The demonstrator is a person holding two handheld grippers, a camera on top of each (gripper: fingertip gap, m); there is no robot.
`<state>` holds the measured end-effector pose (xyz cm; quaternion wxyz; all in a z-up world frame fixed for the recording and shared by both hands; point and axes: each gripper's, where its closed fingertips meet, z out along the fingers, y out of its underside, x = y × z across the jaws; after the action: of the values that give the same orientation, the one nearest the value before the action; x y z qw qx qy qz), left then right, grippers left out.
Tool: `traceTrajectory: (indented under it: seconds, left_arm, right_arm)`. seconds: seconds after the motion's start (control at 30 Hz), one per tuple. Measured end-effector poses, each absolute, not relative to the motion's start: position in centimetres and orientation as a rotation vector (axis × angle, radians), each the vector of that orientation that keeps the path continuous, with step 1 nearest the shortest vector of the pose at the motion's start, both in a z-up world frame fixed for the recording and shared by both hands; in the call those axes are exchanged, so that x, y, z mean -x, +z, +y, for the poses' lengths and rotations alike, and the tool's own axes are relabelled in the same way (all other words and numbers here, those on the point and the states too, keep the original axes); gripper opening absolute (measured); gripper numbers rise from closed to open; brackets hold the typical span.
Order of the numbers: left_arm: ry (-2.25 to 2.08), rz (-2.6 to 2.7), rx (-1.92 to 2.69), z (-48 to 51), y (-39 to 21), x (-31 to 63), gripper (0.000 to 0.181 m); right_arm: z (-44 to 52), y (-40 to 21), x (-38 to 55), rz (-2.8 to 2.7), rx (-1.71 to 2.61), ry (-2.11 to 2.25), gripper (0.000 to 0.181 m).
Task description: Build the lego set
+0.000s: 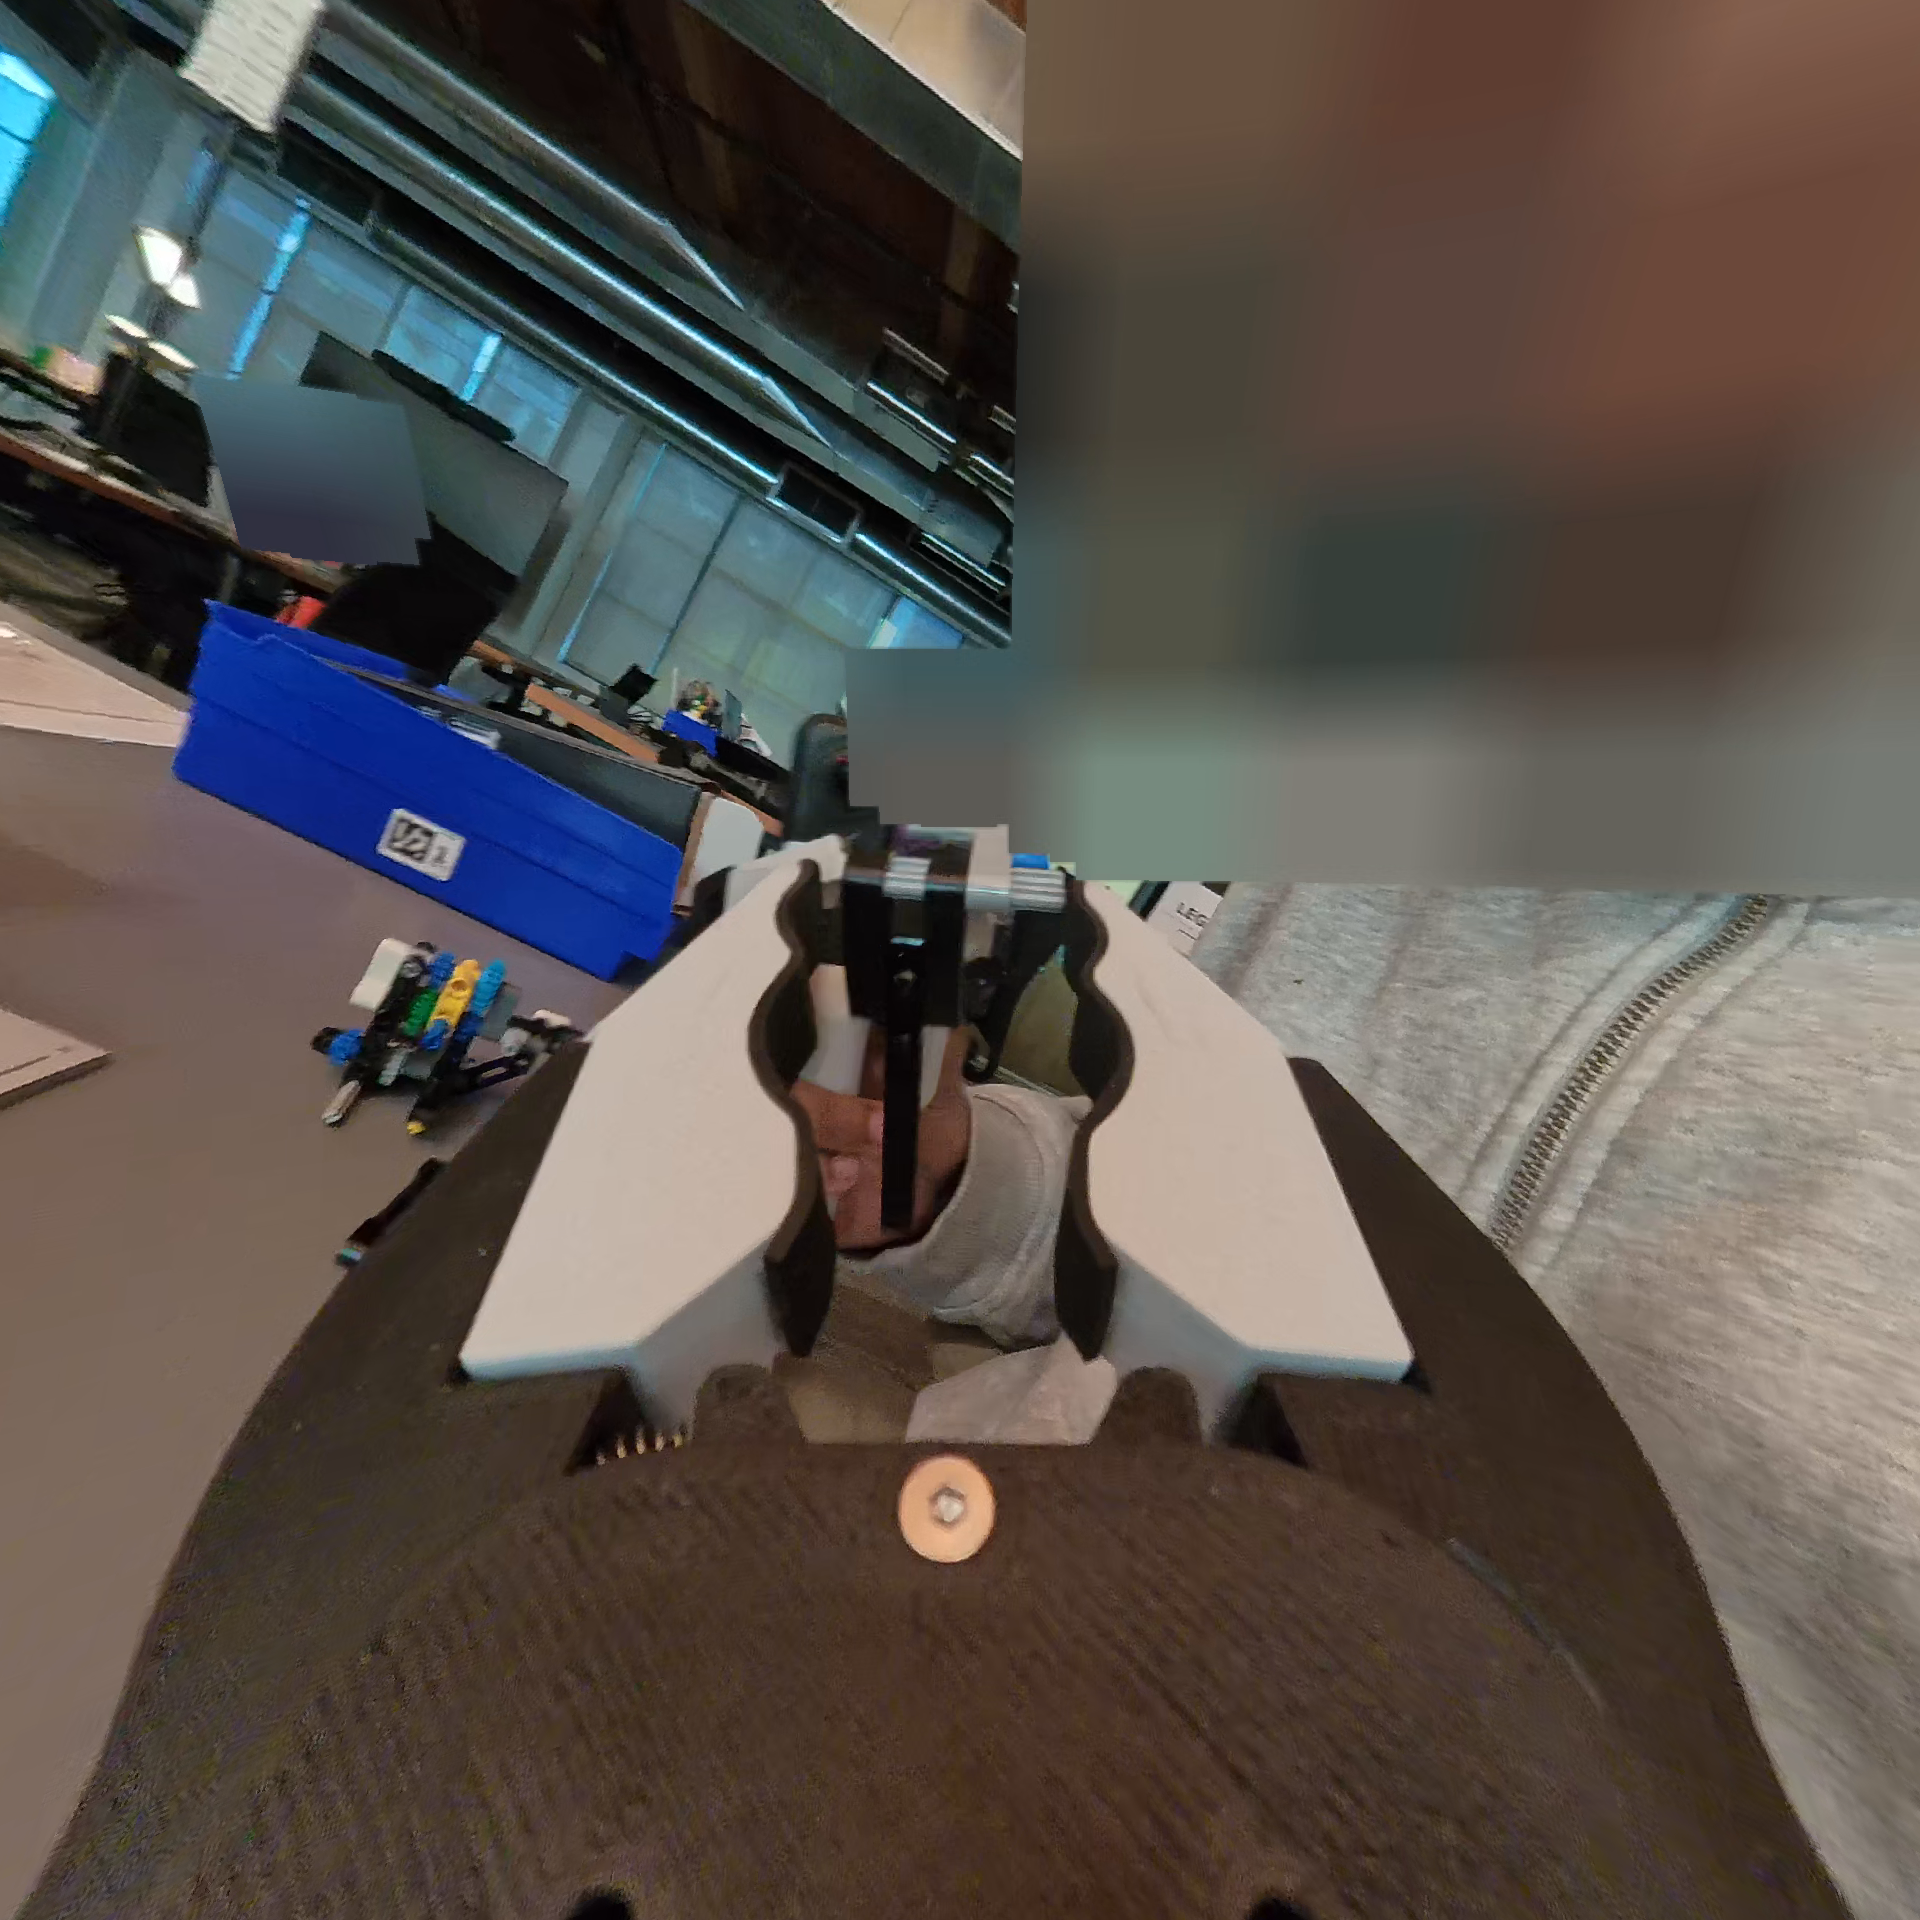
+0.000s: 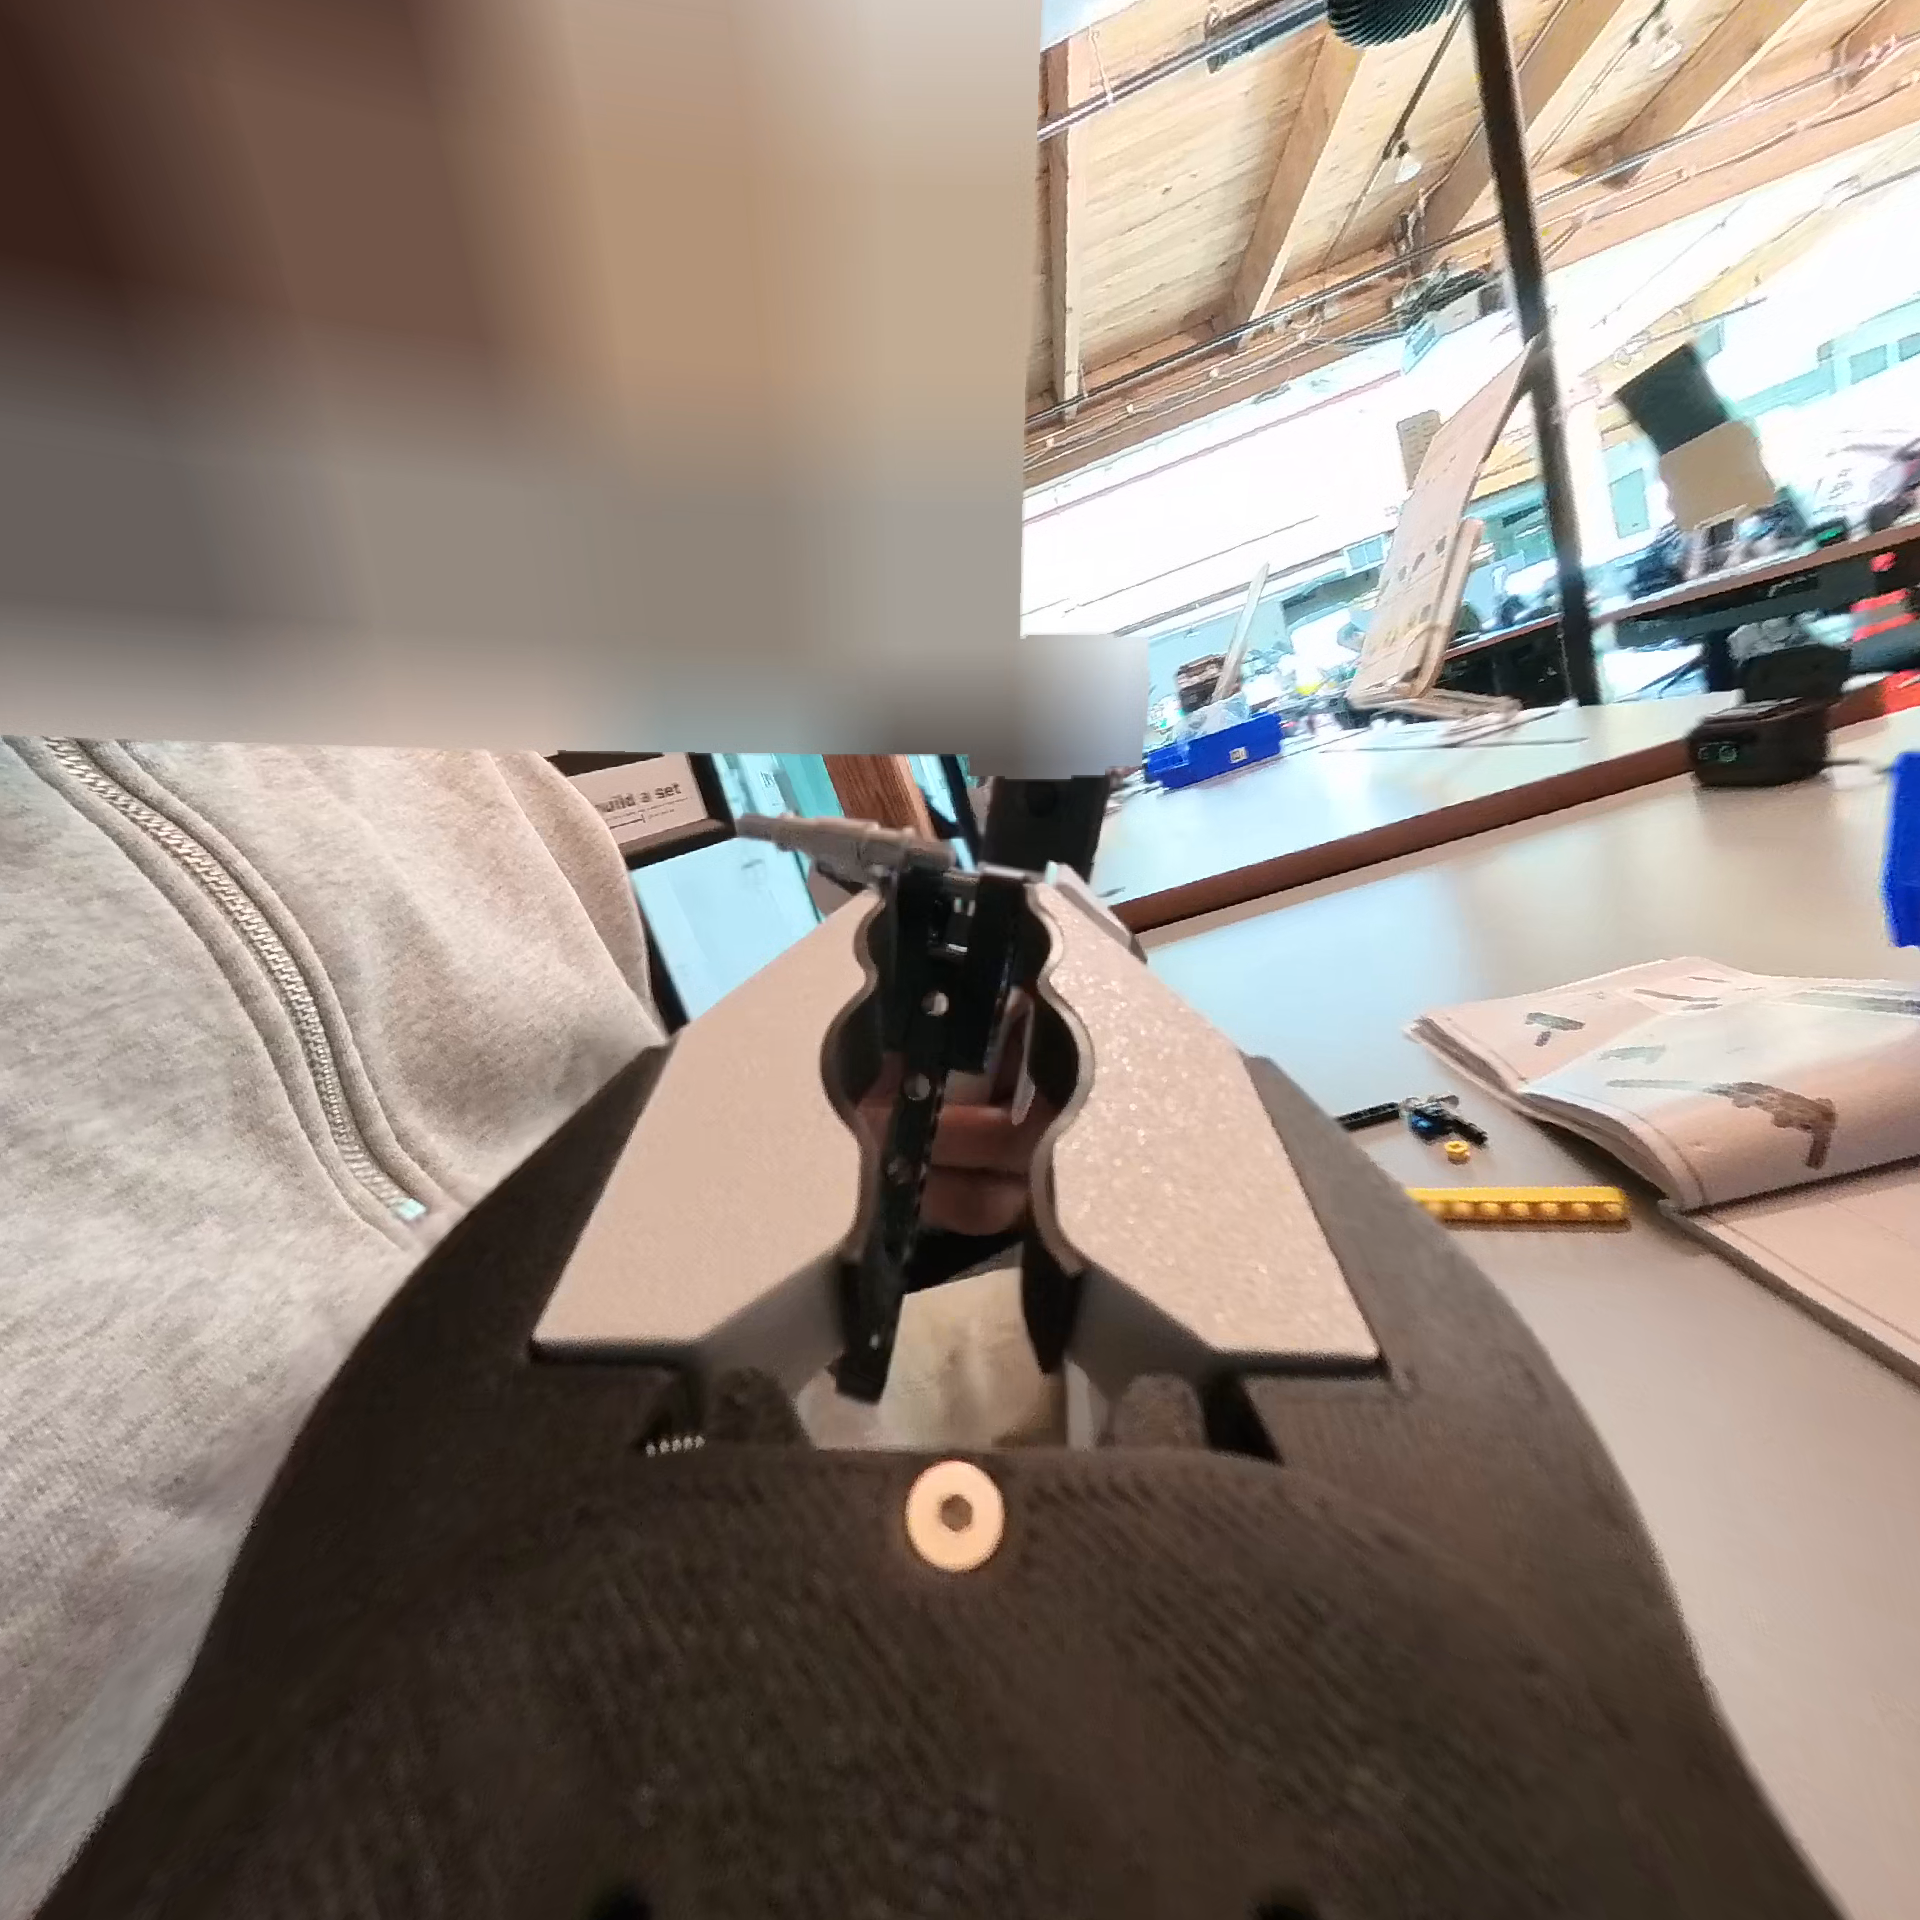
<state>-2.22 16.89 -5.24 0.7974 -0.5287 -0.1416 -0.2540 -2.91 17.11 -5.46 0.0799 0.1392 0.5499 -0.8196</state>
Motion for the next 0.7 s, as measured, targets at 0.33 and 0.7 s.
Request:
traceTrajectory:
  seconds: [0.33, 0.7]
  left_arm:
    - [-0.809, -0.342, 1.135, 16.1, -6.2, 2.6, 0.058]
    - [-0.734, -0.285, 1.18, 16.7, -6.5, 1.7, 0.049]
  right_arm:
    - [17.3, -5.3, 4.0, 2.718, -0.245, -2.564, 0.022]
    - [16.4, -6.5, 3.4, 3.368, 0.187, -2.341, 0.022]
